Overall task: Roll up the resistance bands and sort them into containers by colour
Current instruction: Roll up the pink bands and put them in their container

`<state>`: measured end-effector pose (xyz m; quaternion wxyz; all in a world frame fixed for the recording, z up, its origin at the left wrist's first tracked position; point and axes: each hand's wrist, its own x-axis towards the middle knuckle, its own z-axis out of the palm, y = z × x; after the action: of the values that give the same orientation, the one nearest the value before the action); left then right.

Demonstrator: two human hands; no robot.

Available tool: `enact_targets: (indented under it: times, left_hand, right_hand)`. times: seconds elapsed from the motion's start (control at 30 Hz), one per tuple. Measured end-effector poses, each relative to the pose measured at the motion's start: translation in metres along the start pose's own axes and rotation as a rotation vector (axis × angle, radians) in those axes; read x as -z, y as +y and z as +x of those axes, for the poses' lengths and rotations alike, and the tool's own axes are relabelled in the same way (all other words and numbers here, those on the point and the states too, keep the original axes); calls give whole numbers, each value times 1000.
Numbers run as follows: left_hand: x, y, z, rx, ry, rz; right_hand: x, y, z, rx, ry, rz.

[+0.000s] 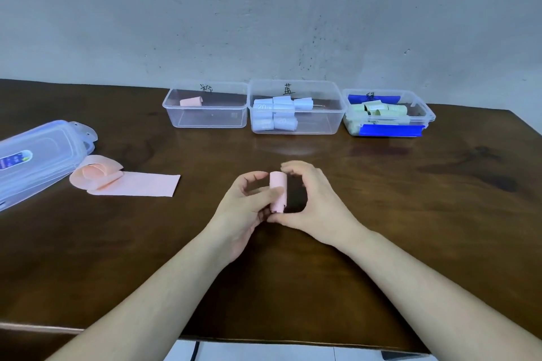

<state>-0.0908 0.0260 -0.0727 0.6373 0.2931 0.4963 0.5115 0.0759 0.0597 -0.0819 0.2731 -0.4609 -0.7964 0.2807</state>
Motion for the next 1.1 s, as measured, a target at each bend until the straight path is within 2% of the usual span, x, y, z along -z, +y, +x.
enact_targets:
  times: [0.07, 0.13, 0.33, 0.57, 0.77, 0.87, 0.97, 1.1]
  left_hand:
    - [7, 4, 2, -3, -41, 53]
    - [13, 9, 5, -13, -39, 76]
    - [35, 22, 15, 19, -109, 9]
    - [59, 45, 32, 32, -153, -80]
    - [87, 78, 58, -26, -89, -44]
    - [107, 98, 73, -111, -53, 22]
    - [128, 117, 87, -173, -24, 150]
    - [146, 139, 103, -218, -39, 336]
  right_hand:
    - [1, -6, 9, -11, -119, 1]
    - [-2, -10, 19, 8, -148, -25]
    - [-14, -24, 44, 96, -71, -130]
    - [-31, -41, 83, 112, -24, -192]
    - [-41, -58, 128, 67, -66, -63]
    - [-41, -63, 149, 23, -78, 114]
    - [-39, -67, 171, -58, -105, 296]
    - [-35, -70, 202, -118, -170, 320]
